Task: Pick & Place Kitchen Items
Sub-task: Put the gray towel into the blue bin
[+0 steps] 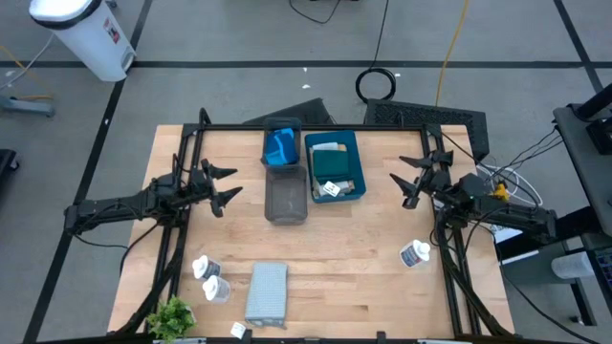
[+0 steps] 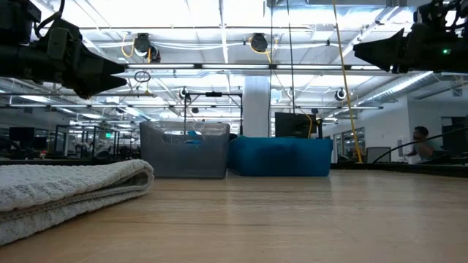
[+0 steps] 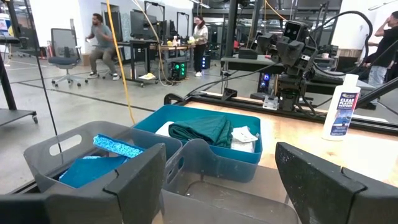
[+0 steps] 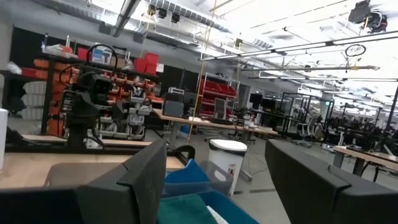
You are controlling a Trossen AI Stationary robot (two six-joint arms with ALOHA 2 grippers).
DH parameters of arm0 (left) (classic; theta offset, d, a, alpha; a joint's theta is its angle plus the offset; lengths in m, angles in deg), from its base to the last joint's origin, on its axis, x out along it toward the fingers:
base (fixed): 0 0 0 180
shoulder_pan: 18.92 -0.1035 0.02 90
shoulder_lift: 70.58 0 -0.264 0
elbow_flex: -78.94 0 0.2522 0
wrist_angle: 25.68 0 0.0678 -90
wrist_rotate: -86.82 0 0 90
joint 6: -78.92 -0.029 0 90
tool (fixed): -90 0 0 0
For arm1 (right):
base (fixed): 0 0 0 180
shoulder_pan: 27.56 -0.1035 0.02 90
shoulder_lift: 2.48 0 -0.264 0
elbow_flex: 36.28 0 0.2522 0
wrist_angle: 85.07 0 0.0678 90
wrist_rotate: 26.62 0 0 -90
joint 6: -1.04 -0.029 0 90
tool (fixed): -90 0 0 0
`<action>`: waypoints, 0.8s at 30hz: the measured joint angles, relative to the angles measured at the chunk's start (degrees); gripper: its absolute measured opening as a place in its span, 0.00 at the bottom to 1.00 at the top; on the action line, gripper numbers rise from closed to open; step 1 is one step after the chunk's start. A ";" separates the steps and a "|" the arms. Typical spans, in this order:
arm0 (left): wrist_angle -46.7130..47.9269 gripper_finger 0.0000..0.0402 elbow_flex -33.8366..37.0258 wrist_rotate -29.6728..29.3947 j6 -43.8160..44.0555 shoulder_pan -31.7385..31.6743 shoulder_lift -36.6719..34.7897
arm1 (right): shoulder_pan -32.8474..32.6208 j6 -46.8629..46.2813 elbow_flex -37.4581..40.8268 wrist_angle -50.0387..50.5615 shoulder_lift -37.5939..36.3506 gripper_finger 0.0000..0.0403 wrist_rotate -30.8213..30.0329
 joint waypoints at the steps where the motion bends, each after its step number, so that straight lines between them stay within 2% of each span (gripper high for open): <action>1: 0.02 0.77 0.00 0.00 0.00 0.00 0.00 | 0.00 0.00 0.00 0.12 0.00 0.61 0.01; 16: 0.00 0.77 0.00 -0.01 -0.01 0.00 0.00 | 0.00 0.74 0.04 7.18 -0.02 0.62 0.55; 24: 0.00 0.77 0.00 -0.02 0.00 -0.02 0.00 | 0.00 4.32 0.04 11.24 -0.02 0.62 9.35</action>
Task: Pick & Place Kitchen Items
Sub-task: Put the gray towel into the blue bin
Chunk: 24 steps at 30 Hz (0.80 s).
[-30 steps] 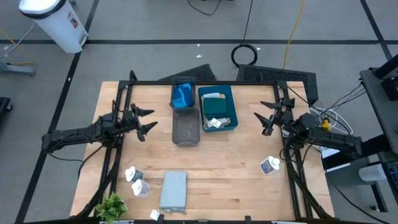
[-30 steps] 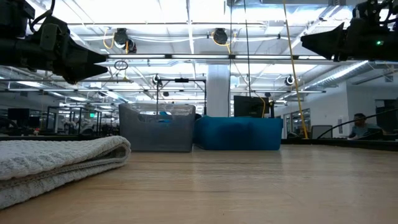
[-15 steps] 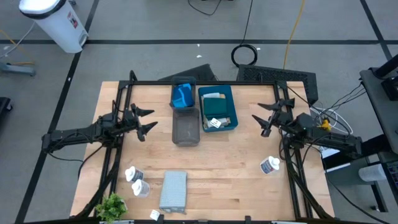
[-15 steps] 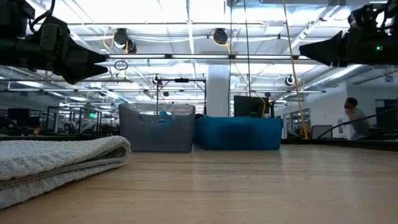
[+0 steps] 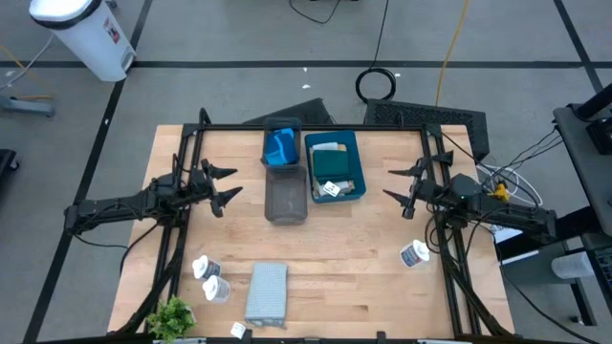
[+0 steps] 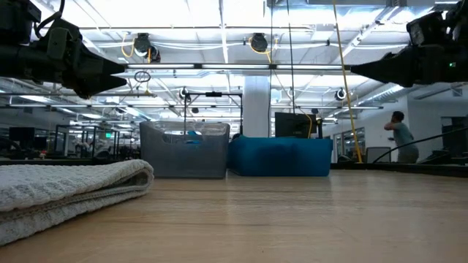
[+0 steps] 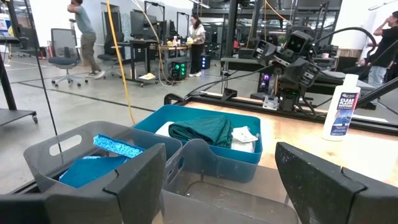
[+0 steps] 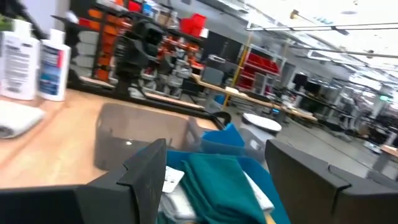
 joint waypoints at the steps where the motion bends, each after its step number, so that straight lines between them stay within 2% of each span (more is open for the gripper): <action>1: 0.01 0.77 0.00 0.01 -0.01 0.01 0.00 | 0.00 0.02 0.00 0.09 0.00 0.61 0.07; 4: 0.00 0.77 0.00 0.00 0.00 0.02 0.00 | 0.00 1.07 0.00 1.11 0.02 0.61 -1.45; 11: 0.02 0.77 0.00 0.02 -0.02 0.02 0.00 | 0.00 1.10 0.00 1.30 0.27 0.61 -10.77; 24: -1.22 0.77 0.02 0.02 0.34 0.02 0.00 | 0.00 0.07 0.00 0.80 0.28 0.62 -10.61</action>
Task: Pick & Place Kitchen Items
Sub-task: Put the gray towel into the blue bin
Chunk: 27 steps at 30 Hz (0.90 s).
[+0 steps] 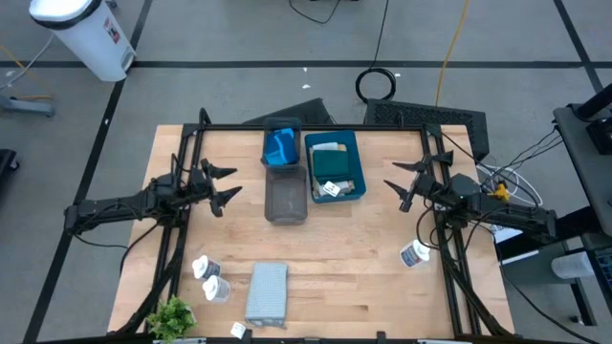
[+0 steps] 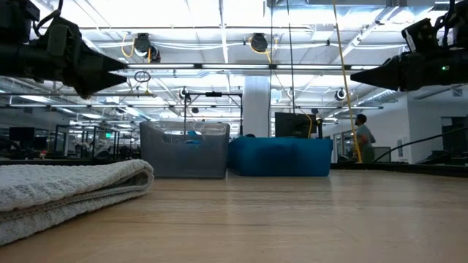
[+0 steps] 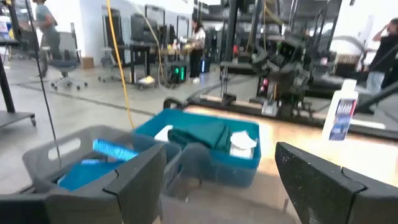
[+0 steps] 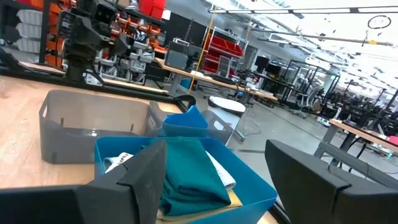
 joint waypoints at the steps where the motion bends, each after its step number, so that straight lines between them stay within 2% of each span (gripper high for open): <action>1: -0.99 0.77 0.00 -0.01 0.01 -0.01 0.00 | 0.00 -0.01 0.00 -0.02 0.00 0.62 0.02; 6: -4.93 0.77 0.00 -0.02 -0.69 0.00 0.00 | 0.00 -0.02 0.00 -0.24 0.00 0.61 0.02; 17: -5.89 0.77 0.00 0.00 0.56 -0.01 0.00 | 0.00 -0.07 0.00 -0.33 0.00 0.62 0.02; 19: -8.12 0.77 0.00 0.04 4.23 0.00 -0.02 | 0.00 -0.07 0.00 -0.33 0.00 0.62 0.02; 23: -9.39 0.77 0.00 2.28 16.89 0.00 -0.02 | 0.00 -0.07 0.00 -0.35 0.00 0.61 0.02; 27: -9.91 0.77 0.00 1.70 18.48 0.00 0.00 | 0.00 -0.07 0.00 -0.35 0.02 0.62 0.02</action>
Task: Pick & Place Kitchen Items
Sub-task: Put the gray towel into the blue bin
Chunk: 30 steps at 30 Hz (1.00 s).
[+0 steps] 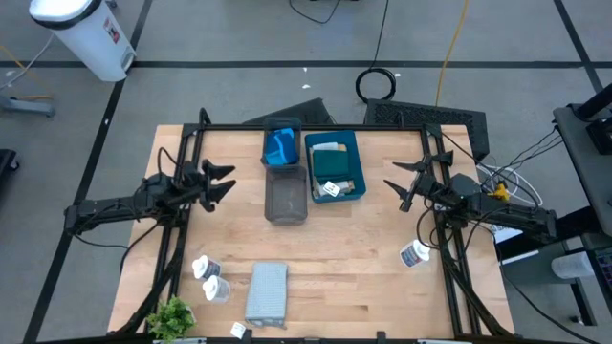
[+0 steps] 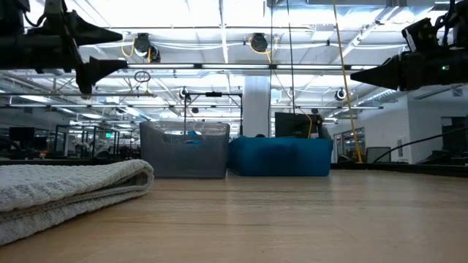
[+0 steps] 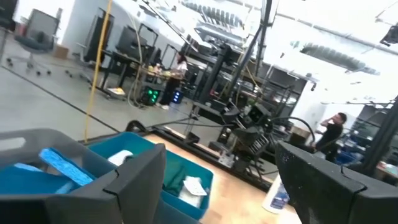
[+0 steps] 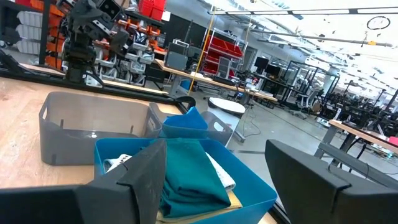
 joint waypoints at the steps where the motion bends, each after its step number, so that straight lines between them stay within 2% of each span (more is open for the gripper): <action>1: -0.30 0.77 0.00 -0.47 -0.37 0.00 0.00 | 0.00 0.00 0.00 0.00 0.00 0.62 0.02; 8: -0.29 0.77 0.00 -1.17 0.57 0.00 0.00 | 0.00 0.00 0.00 0.00 0.00 0.61 0.02; 11: 2.25 0.77 0.00 -1.03 4.36 0.00 0.00 | 0.00 0.00 0.00 0.00 0.00 0.61 0.02; 13: 3.57 0.77 0.00 1.84 7.10 -0.02 0.00 | 0.00 0.02 0.00 0.00 0.00 0.61 0.02; 17: 3.15 0.77 0.00 11.31 9.57 0.25 0.39 | 0.00 0.00 0.00 0.00 0.00 0.61 0.02; 19: 2.07 0.77 0.00 12.27 9.66 1.28 1.71 | 0.00 0.00 0.00 0.00 0.00 0.61 0.02; 25: -7.18 0.77 -2.01 13.31 8.09 7.13 12.03 | 0.00 0.00 0.00 0.00 0.00 0.61 0.02; 30: -0.07 0.77 -11.89 13.35 5.07 13.87 25.79 | 0.00 0.00 0.00 0.00 0.00 0.61 0.02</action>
